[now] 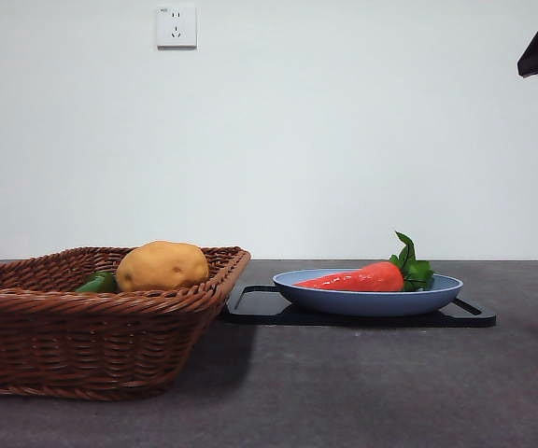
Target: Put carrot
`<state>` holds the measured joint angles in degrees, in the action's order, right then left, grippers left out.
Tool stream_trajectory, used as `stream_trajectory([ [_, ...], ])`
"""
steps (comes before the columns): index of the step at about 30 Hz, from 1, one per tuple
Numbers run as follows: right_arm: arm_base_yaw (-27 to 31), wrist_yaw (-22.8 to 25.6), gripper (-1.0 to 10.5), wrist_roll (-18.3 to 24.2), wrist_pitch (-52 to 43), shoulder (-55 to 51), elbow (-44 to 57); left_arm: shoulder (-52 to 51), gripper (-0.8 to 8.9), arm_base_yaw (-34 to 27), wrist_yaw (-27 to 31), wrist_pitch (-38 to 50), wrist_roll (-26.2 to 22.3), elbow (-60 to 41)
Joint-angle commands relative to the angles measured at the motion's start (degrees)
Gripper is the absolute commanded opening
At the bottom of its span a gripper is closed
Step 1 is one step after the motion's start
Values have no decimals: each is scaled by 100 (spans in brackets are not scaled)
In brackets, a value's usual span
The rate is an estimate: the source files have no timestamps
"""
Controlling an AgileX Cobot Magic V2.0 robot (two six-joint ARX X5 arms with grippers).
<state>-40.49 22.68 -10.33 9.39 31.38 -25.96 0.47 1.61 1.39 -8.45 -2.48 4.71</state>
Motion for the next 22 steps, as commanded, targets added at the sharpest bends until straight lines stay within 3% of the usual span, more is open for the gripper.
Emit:
stream_trajectory([
  [1,-42,20,13,-76,-57,11,-44,-39,8,-22,7,-17,278,-98],
  [22,-42,20,13,-76,-57,11,-44,-35,8,-20,-9,-291,542,-372],
])
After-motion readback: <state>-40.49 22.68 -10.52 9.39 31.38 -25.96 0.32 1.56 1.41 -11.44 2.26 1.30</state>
